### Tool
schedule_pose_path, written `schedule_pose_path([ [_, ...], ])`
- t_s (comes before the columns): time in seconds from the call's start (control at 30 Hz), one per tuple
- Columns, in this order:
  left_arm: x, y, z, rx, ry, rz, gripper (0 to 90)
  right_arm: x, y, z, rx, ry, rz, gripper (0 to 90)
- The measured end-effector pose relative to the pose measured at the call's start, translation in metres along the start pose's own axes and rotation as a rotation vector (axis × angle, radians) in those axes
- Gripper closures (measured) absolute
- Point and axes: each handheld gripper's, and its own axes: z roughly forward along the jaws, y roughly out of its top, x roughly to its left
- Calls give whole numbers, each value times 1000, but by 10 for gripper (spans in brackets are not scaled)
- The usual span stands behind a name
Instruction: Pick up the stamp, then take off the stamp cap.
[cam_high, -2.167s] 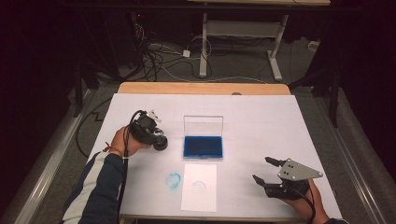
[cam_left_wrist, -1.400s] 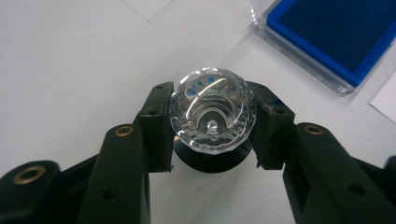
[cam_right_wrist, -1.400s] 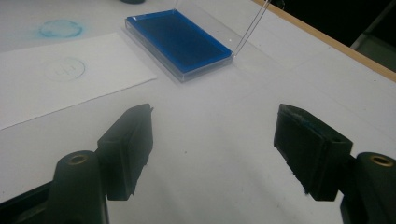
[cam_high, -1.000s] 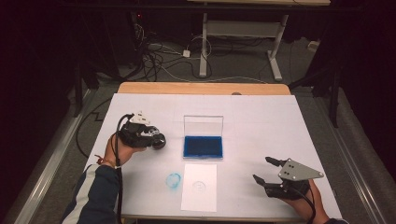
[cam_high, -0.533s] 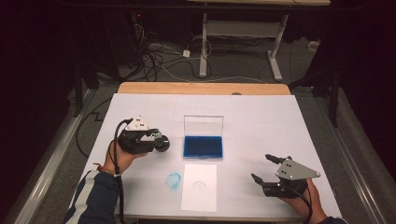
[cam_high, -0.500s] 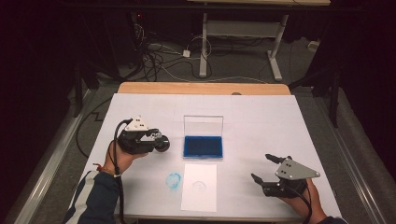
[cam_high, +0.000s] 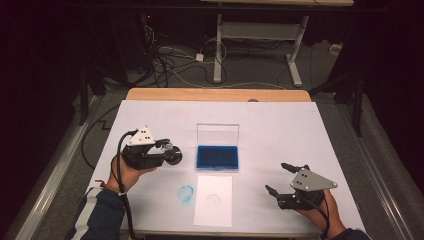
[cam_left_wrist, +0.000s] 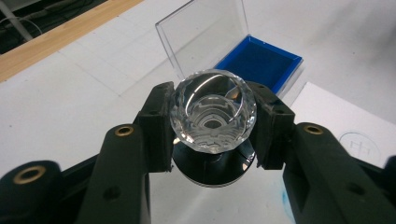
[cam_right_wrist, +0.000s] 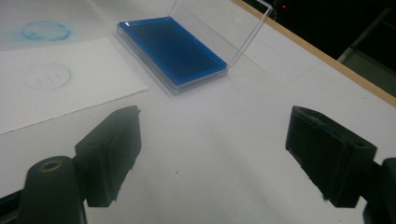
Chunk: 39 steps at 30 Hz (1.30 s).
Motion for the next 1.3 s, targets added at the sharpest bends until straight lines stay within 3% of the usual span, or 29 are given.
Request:
schedule_pose_path([
  [0.27,-18,7,3,-15,1,55,543,-1,-2,3,-5,24,6,181],
  [0.67,-45,16,12,-15,-89,135,542,-1,-2,4,3,13,-6,184],
  [0.97,-58,21,12,-43,-117,134,542,8,7,17,-12,64,-3,205],
  [1.1,-65,24,13,-52,-131,134,542,21,18,30,-25,46,-14,195],
  [1.27,-77,28,21,-63,-159,144,542,40,34,48,-43,111,-33,188],
  [1.3,-85,28,26,-122,-169,64,542,44,38,52,-49,126,-34,188],
])
